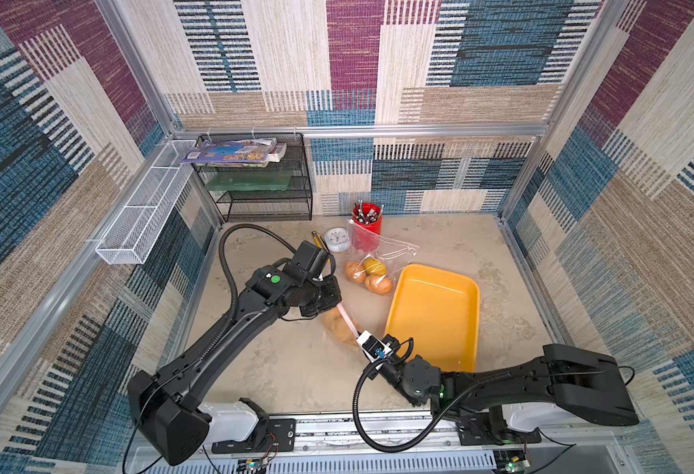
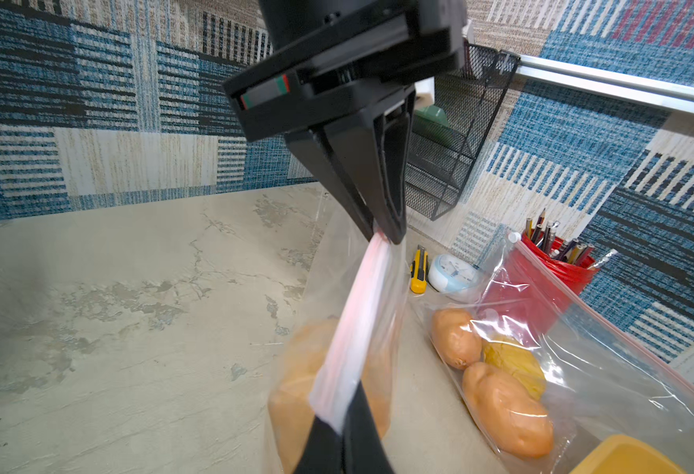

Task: Put the potatoes into a zipper bag and zip it
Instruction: Zip the zipper food storage bag at the center of the board.

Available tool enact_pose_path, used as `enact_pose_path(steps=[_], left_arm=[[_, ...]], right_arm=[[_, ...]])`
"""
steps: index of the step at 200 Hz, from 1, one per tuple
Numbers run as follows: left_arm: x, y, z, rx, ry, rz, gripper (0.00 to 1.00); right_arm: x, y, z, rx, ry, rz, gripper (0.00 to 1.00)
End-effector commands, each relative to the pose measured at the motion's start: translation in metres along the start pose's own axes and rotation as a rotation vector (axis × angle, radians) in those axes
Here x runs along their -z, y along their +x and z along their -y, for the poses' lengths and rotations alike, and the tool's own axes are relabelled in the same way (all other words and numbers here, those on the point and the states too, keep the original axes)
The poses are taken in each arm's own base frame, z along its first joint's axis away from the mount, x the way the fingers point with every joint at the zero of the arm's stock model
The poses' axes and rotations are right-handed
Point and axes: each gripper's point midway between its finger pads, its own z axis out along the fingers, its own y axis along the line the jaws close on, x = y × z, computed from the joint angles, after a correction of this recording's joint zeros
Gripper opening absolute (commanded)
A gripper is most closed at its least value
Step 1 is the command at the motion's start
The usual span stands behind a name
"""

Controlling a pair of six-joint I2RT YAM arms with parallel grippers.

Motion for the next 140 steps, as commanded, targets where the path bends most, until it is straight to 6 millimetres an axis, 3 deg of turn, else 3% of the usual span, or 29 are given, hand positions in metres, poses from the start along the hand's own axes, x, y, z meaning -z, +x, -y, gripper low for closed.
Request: enact_pose_path(steps=[1,38,97,140], left_arm=[[0.001,-0.029,-0.005,-0.017,-0.034,0.112,0.0],[-0.001,-0.048,-0.015,0.004,-0.062,0.145,0.0],[0.013,-0.082,-0.036,0.021,-0.148,0.265,0.0],[0.021,-0.091,-0.052,0.044,-0.185,0.309,0.0]], right_arm=[[0.005,-0.006,-0.007,-0.033,-0.046,0.028,0.0],[0.012,-0.006,-0.007,-0.051,-0.063,0.035,0.0],[0.019,0.001,-0.005,-0.073,-0.071,0.024,0.0],[0.021,0.0,-0.006,-0.082,-0.087,0.031,0.0]])
